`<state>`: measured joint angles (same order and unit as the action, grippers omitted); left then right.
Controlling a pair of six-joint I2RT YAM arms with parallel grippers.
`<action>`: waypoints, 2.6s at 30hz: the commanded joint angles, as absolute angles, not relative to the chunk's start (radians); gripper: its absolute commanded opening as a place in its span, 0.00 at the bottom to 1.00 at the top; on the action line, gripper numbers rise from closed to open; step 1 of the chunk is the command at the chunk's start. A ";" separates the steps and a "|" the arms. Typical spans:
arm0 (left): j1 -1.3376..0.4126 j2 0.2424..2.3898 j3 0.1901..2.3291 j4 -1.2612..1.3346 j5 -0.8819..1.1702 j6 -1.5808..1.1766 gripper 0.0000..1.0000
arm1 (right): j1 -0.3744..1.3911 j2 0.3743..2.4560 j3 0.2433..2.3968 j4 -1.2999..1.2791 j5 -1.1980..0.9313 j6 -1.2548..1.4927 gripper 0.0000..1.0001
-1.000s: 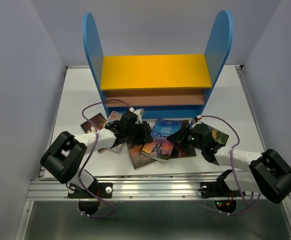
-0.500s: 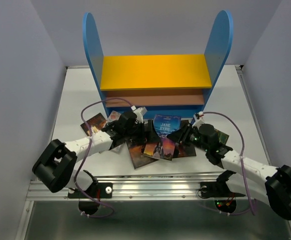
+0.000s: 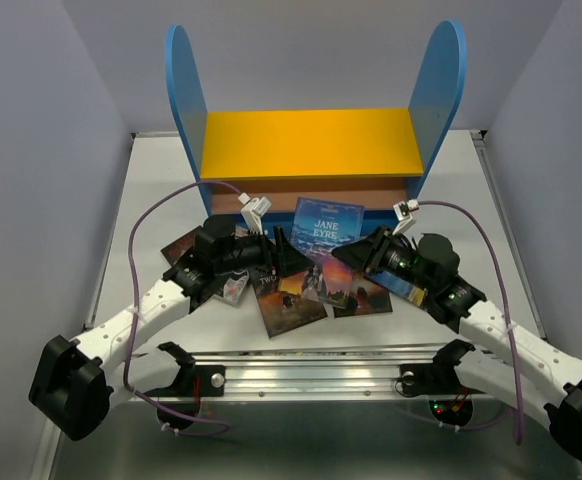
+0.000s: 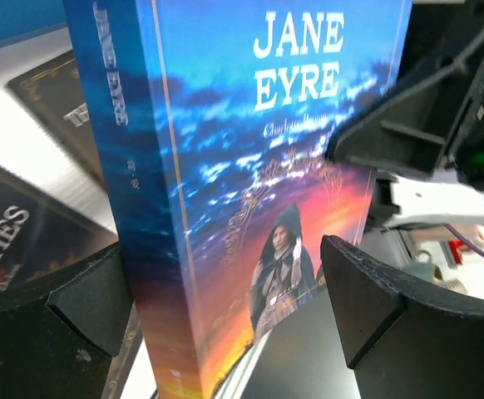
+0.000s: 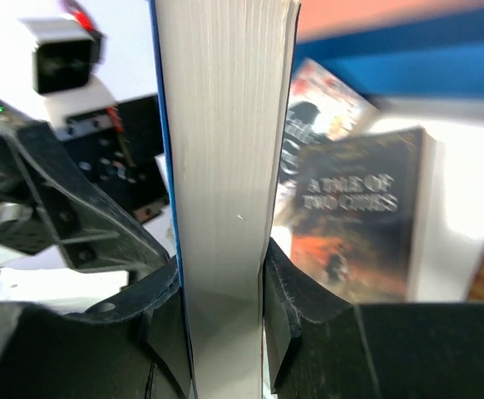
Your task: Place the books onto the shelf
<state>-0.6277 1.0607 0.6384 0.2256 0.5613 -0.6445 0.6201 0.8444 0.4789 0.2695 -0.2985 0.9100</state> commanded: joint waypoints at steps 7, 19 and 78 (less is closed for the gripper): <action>-0.609 0.982 0.578 0.382 0.753 -0.664 0.89 | 0.595 0.847 0.706 0.420 -0.471 0.911 0.01; -0.604 0.922 0.562 0.405 0.742 -0.710 0.00 | 0.577 0.957 0.839 0.175 -0.404 0.798 0.01; -0.738 1.336 1.466 0.240 -0.611 -0.917 0.00 | 0.577 0.897 1.034 -0.379 0.334 0.549 1.00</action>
<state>-0.7444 1.3300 1.3422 0.0895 -0.2104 -0.7956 0.5808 0.9173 0.9939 -0.3927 0.3351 0.5533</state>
